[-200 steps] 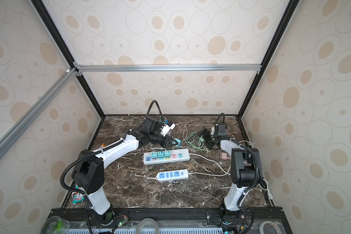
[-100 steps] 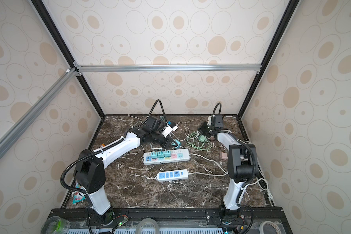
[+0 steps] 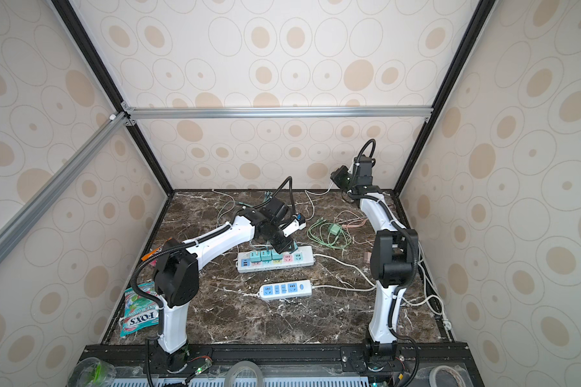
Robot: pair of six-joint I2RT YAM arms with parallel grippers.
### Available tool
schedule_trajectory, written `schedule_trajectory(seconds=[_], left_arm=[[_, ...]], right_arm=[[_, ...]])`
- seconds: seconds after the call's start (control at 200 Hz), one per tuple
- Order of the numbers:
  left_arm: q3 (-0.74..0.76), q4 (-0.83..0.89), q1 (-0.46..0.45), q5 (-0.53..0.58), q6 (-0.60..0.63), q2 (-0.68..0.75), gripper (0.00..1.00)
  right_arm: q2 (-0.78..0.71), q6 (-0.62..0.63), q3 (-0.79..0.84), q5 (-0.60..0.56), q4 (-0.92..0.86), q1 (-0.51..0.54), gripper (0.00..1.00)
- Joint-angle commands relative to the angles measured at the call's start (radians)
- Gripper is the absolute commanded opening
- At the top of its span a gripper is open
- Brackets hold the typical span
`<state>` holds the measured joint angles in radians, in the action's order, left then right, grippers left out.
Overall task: Insert the plug
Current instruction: 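Carry the teal charger over the strip with left while right moves toward far wall, then align the teal charger over the pink socket with the left gripper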
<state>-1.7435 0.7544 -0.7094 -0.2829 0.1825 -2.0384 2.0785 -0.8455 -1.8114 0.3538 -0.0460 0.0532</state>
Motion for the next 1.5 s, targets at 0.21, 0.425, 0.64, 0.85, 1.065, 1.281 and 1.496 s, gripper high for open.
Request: schedule_trajectory(seconds=[0.21,0.425,0.64,0.85,1.065,1.281,1.496], left_arm=[[-0.140,0.195,-0.019,0.152,0.098,-0.121,0.00],[-0.229,0.306,-0.040,0.179,0.164,-0.189,0.00],[-0.257,0.327,-0.073,0.173,0.273,-0.196,0.00],[-0.294,0.377,-0.079,0.173,0.348,-0.208,0.00],[-0.303,0.392,-0.079,0.212,0.374,-0.215,0.00],[-0.314,0.367,-0.078,0.214,0.421,-0.204,0.00],[-0.278,0.360,-0.070,0.183,0.447,-0.224,0.00]], right_arm=[[0.153,-0.121,-0.124,-0.005,0.066,0.001,0.00],[0.162,-0.077,-0.133,0.012,0.023,0.001,0.01],[0.153,-0.064,-0.090,0.026,0.024,0.001,0.03],[0.146,-0.064,-0.052,0.043,0.035,0.001,0.04],[0.140,-0.055,-0.037,0.053,0.032,0.001,0.04],[0.137,-0.049,-0.031,0.059,0.028,0.000,0.05],[0.134,-0.044,-0.024,0.063,0.026,0.001,0.05]])
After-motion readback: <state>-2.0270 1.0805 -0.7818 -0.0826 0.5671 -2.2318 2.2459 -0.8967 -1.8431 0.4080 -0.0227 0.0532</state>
